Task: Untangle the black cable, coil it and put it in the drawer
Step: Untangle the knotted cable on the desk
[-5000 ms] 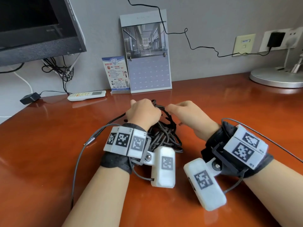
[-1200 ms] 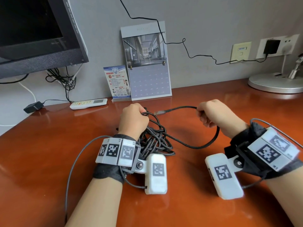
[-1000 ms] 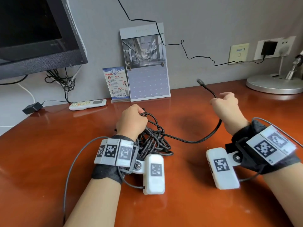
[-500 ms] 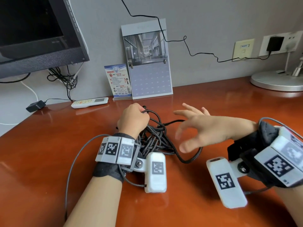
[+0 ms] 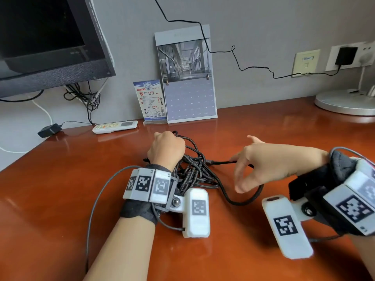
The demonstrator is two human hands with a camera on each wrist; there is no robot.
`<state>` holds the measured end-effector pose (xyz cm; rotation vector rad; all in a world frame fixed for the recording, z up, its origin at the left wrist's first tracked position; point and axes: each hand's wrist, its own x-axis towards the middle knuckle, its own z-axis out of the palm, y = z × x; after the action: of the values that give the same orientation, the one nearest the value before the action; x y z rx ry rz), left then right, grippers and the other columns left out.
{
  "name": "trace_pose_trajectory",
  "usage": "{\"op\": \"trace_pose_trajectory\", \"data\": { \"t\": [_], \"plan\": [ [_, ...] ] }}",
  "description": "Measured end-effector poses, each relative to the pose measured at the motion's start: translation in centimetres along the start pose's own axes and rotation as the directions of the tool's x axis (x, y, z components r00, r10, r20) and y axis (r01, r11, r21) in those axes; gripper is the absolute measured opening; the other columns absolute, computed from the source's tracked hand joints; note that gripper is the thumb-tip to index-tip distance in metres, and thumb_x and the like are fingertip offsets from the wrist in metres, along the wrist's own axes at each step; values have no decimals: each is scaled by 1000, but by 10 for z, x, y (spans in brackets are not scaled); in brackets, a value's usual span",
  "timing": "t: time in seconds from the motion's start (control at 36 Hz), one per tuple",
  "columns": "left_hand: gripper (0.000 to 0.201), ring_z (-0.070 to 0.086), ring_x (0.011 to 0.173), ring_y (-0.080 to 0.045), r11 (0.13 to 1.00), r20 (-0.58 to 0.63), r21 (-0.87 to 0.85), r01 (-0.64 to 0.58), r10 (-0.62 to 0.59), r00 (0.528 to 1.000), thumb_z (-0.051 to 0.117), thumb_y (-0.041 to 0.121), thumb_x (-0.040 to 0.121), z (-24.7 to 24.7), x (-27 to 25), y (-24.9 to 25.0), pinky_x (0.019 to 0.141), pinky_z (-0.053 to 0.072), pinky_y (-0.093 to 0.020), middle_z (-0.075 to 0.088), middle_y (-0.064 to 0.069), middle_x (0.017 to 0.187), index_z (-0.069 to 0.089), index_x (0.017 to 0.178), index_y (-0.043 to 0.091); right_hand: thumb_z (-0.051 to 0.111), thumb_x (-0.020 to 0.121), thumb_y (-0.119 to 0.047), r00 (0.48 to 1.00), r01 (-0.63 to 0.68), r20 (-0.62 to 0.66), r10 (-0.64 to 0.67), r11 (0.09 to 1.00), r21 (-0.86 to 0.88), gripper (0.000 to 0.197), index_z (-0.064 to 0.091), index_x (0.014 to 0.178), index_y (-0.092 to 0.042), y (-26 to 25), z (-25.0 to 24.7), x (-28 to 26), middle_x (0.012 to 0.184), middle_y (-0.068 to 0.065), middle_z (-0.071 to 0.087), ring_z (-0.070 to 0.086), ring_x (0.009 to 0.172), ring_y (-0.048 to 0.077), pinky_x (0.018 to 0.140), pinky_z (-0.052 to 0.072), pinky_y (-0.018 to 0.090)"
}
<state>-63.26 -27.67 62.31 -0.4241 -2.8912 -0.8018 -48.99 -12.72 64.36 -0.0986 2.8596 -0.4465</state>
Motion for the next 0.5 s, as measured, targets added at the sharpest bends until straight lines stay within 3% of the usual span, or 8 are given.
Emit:
{"op": "trace_pose_trajectory", "data": {
  "t": [0.03,0.08,0.11,0.17,0.22,0.36,0.42,0.5],
  "plan": [
    [36,42,90,-25,1000,5,-1,8,-8,1000,34,12,93,-1,-1,0,78,31,-32,46,-13,129,60,117,6,60,80,-51,1000,-27,-6,27,1000,-5,18,69,74,-37,0,0,-1,110,-10,68,44,127,4,114,-17,40],
    [36,40,89,-24,1000,3,-11,24,-24,1000,33,12,95,-2,-1,0,78,30,-31,42,-13,131,56,123,7,53,83,-57,995,-79,49,84,993,-90,48,71,99,-15,-1,-1,-2,130,7,58,37,134,20,113,-7,38],
    [36,41,88,-25,999,0,-19,30,-30,1000,33,12,96,-2,-2,1,78,30,-31,41,-13,130,55,123,7,53,83,-59,991,-92,83,102,989,-120,53,69,105,-13,-2,0,-2,134,7,54,35,134,21,113,-5,39],
    [35,41,86,-24,999,-4,-32,38,-38,999,32,12,96,-3,-2,1,78,30,-31,40,-13,130,54,124,7,60,77,-62,978,-91,176,110,989,-115,42,67,100,-27,-9,5,1,122,-11,55,30,123,7,115,-3,43],
    [36,41,86,-24,998,-5,-40,48,-49,999,32,12,97,-3,-3,2,78,30,-31,39,-12,131,53,125,7,69,69,-59,965,-73,239,102,989,-129,33,60,90,-35,-12,10,6,106,-20,49,28,114,3,114,7,44],
    [37,42,90,-24,996,-3,-55,71,-71,997,33,12,96,-6,-3,2,78,28,-31,39,-12,134,53,127,8,69,75,-45,981,-21,189,37,996,-87,19,56,76,-31,-8,17,12,94,-17,48,34,104,3,101,25,33],
    [37,44,95,-24,995,12,-72,75,-74,997,34,11,95,-6,-2,1,79,28,-31,41,-12,133,55,124,7,63,83,-41,990,-28,133,35,998,-56,20,55,70,-28,-4,19,17,84,-14,50,41,87,1,87,35,26],
    [34,48,103,-30,987,53,-132,91,-85,995,35,9,91,-9,-2,2,83,34,-33,49,-15,129,58,116,1,55,90,-27,994,-52,89,59,995,-82,25,48,66,-27,-3,21,26,77,-9,50,46,67,6,66,39,27]
  ]
}}
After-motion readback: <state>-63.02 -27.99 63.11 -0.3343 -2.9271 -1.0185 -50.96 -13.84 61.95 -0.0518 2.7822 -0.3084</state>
